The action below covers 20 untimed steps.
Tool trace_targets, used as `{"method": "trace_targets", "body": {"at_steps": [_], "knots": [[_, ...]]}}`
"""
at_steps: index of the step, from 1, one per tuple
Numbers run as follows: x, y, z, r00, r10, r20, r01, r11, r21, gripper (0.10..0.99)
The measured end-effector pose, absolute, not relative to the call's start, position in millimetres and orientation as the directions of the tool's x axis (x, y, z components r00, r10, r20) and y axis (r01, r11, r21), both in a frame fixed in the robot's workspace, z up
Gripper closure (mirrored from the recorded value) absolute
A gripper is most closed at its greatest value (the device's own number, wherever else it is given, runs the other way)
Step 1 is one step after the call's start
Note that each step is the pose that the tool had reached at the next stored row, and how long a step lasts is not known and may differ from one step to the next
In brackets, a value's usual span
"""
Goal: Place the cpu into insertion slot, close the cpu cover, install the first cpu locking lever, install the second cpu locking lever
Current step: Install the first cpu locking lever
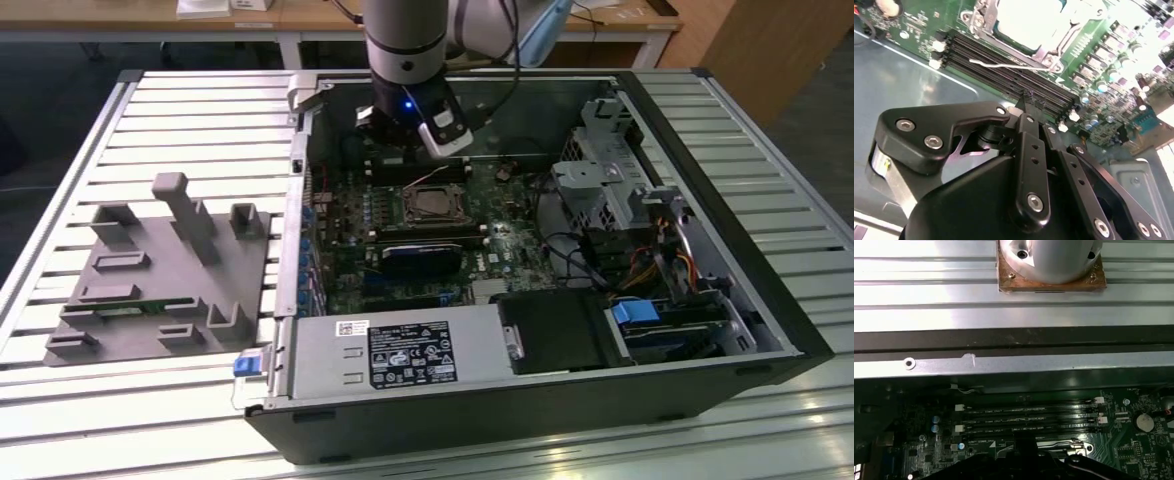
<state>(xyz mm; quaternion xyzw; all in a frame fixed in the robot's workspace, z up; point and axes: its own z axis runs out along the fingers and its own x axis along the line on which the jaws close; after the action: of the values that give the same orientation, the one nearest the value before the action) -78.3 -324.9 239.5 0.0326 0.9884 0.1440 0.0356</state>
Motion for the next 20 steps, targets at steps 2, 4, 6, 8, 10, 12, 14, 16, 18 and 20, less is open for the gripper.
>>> {"method": "trace_targets", "body": {"at_steps": [2,4,6,8,10,12,14,16,18,20], "knots": [[-78.3,-324.9,238.9,-0.994,0.075,-0.081,0.048,0.957,0.287,0.980],[-78.4,-324.9,238.4,-0.992,0.074,-0.104,0.042,0.957,0.286,0.980],[-78.4,-324.8,237.9,-0.989,0.074,-0.127,0.035,0.958,0.284,0.980],[-78.4,-324.9,237.4,-0.986,0.074,-0.152,0.028,0.959,0.281,0.980],[-78.4,-324.8,236.7,-0.982,0.073,-0.172,0.023,0.960,0.278,0.980],[-78.5,-324.8,235.6,-0.980,0.076,-0.183,0.024,0.961,0.275,0.980],[-78.5,-324.9,234.5,-0.977,0.105,-0.183,0.052,0.960,0.275,0.980],[-78.4,-324.8,233.7,-0.973,0.140,-0.183,0.086,0.958,0.275,0.980],[-78.5,-324.8,233.1,-0.968,0.173,-0.183,0.118,0.954,0.275,0.980],[-78.5,-324.9,232.4,-0.962,0.202,-0.183,0.148,0.950,0.274,0.980]]}}
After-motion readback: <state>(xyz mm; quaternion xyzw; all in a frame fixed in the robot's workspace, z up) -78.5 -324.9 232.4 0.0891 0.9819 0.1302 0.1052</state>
